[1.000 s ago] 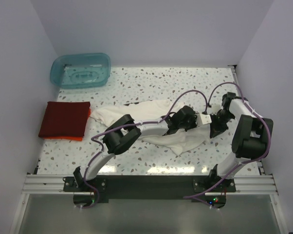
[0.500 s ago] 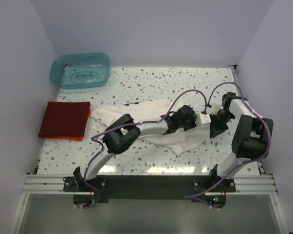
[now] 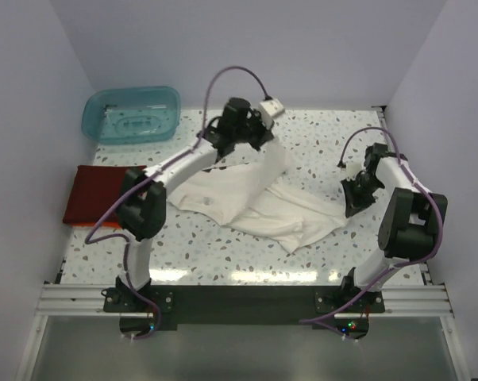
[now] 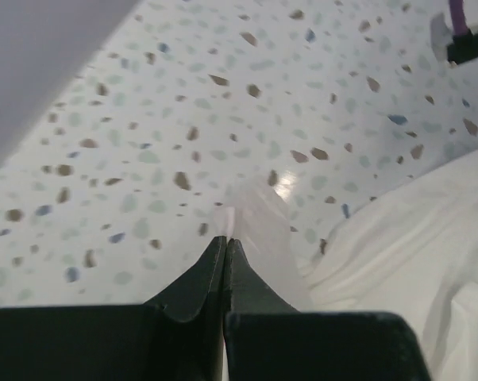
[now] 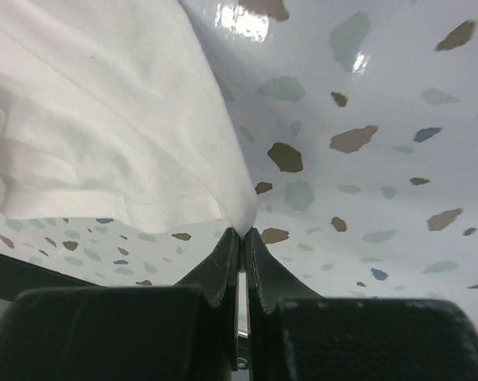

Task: Fold and stack the t-shirts
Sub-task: Flatten the tshirt out

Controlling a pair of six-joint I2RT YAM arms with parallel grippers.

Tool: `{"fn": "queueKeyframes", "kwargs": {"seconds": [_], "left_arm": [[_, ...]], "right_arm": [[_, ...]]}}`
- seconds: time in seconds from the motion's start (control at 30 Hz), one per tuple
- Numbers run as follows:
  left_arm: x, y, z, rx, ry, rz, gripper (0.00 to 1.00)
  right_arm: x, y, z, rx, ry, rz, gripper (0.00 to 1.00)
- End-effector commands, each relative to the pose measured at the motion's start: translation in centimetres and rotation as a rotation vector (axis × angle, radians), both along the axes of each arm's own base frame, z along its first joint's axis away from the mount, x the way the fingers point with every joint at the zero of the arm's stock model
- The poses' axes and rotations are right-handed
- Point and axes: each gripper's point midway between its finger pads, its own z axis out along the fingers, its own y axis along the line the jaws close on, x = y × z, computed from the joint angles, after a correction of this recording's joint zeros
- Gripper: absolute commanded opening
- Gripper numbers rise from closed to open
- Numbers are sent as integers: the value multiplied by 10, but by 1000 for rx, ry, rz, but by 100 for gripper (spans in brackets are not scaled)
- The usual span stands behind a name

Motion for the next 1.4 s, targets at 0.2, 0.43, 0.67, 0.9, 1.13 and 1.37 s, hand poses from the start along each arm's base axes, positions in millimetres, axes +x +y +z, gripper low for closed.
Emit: {"fn": "queueKeyframes", "kwargs": {"seconds": [0.2,0.43,0.67,0.9,1.13,1.37], "left_arm": [[57,152,160,-174,-133,220,0],[80,256,191,-181,-177,422,0],[60,299,189,-157,-202,472,0],[65,289,223,-212,-194,333,0],[-12,213,149,-70,-53,-33,0],[-128,187,39,110,198,-360,0]], "right_arm": [[101,-18,82,-52,-368,51,0],[139,-38,122,-144,-477,76,0],[145,-42,146,-187,-565,113,0],[177,-28,218,-108,-728,92,0],[146,-20,181,-80,-600,135,0],[95,-20,134,-104,-470,188,0]]}}
